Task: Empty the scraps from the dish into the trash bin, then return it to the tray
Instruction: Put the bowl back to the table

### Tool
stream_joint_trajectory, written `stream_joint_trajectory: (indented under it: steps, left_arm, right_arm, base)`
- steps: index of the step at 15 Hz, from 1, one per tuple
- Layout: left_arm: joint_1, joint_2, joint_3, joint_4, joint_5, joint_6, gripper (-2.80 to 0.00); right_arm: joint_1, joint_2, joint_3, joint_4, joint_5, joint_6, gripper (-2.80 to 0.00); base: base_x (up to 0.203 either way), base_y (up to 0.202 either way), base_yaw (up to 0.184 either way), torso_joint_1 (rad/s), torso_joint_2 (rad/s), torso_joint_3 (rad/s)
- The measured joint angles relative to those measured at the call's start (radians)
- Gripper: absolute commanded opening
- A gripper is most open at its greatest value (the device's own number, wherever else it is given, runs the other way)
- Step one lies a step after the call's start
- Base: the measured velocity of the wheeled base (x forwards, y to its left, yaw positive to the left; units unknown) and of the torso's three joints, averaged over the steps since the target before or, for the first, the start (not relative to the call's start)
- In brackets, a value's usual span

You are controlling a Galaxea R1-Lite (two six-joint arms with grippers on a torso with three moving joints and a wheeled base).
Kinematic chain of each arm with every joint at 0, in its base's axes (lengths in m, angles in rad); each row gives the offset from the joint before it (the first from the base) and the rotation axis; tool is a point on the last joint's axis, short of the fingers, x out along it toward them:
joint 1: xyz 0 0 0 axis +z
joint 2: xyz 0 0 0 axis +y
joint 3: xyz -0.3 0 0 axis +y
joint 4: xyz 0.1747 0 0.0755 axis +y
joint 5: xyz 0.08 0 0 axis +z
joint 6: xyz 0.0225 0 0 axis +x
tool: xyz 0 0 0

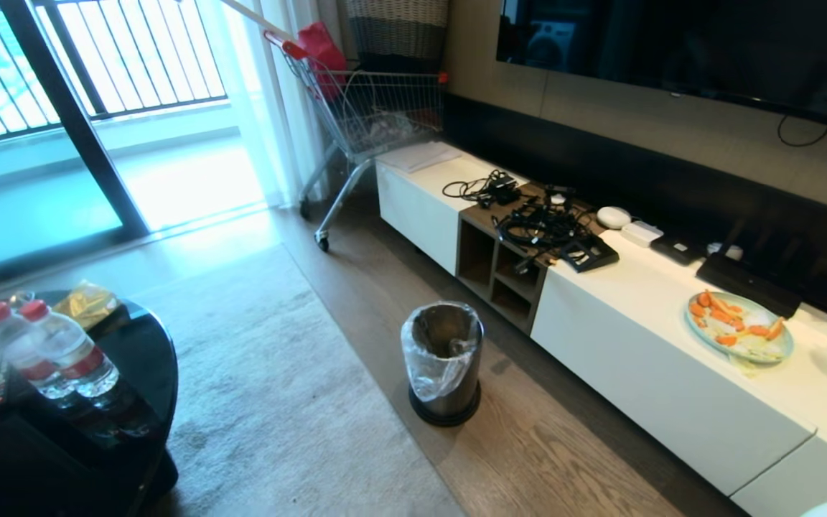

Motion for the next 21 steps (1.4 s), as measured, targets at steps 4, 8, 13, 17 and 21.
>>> stream_joint_trajectory:
  steps: [4,8,13,17,21]
  left_arm:
    - [0.000,0.000,0.000,0.000,0.000,0.000,-2.80]
    - [0.000,0.000,0.000,0.000,0.000,0.000,-2.80]
    - [0.000,0.000,0.000,0.000,0.000,0.000,-2.80]
    - [0.000,0.000,0.000,0.000,0.000,0.001,-2.80]
    - [0.000,0.000,0.000,0.000,0.000,0.001,-2.80]
  right_arm:
    - [0.000,0.000,0.000,-0.001,0.000,0.003,-2.80]
    - [0.000,0.000,0.000,-0.002,0.000,0.003,-2.80]
    - [0.000,0.000,0.000,-0.001,0.000,0.005,-2.80]
    - [0.000,0.000,-0.001,0.001,-0.002,0.008,-2.80]
    - [0.000,0.000,-0.001,0.002,-0.001,0.008,-2.80]
  base:
    - [-0.187,0.000,-0.001,0.002,0.00,0.002]
    - [-0.163,0.000,-0.002,-0.001,0.00,0.004]
    - [0.000,0.000,0.000,0.000,0.00,0.000]
    - [0.001,-0.001,0.042,0.000,0.00,0.002]
    - [-0.001,-0.008,0.165,0.003,0.00,0.002]
